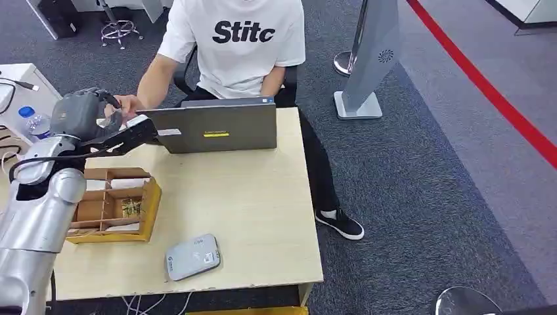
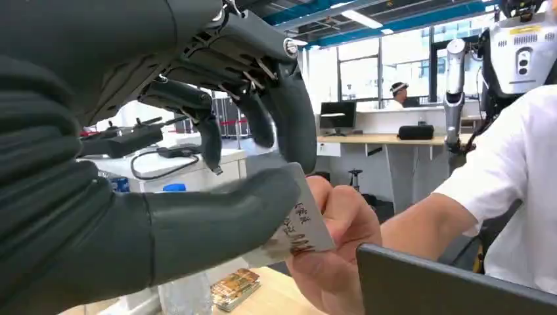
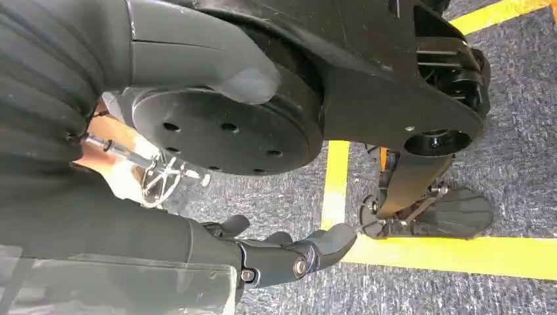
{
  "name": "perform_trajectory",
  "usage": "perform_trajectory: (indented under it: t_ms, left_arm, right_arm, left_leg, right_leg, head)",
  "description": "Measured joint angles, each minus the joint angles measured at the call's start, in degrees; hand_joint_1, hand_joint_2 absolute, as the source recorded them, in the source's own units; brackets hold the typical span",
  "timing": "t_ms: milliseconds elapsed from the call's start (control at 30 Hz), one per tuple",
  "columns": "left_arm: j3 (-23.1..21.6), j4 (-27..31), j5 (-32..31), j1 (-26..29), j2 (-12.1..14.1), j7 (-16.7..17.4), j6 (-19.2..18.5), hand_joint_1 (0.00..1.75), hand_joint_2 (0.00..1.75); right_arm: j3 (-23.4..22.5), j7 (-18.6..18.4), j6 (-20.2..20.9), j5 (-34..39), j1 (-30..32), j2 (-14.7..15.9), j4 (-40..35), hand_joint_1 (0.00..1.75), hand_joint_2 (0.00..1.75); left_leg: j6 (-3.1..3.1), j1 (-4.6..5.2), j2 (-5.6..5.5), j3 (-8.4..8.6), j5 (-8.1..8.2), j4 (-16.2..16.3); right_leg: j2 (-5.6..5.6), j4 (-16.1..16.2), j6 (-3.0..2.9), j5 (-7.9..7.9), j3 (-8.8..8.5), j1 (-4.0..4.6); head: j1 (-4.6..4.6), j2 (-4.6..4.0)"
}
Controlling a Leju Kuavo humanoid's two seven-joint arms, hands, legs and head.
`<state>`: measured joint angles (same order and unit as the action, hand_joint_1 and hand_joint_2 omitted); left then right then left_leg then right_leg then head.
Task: Pass the card to the sensor for recognition and then transmit it.
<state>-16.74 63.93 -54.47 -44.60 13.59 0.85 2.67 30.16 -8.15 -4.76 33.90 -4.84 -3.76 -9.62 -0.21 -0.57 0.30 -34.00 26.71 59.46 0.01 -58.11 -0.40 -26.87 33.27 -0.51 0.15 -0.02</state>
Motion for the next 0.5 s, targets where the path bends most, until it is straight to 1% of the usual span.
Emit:
perform_trajectory:
  t_ms: [233,500]
  left_arm:
    - [0.00,2.51,0.09,0.44,0.00,0.00,-0.09,1.75,1.75]
    - [0.00,3.41,0.09,0.45,0.00,0.00,-0.09,1.75,1.75]
  right_arm:
    - [0.00,0.00,-0.02,0.00,0.01,0.00,0.00,0.00,1.75]
    - [0.00,0.00,-0.02,0.00,0.00,0.00,0.00,0.00,1.75]
  left_leg:
    - [0.02,0.00,0.01,0.02,-0.03,-0.01]
    - [-0.01,-0.01,0.00,0.02,-0.09,-0.02]
  right_leg:
    - [-0.01,-0.01,-0.03,0.02,-0.01,0.00]
    - [-0.02,-0.01,-0.04,0.05,-0.01,0.00]
  head:
    - [-0.02,0.00]
    - [-0.02,0.00]
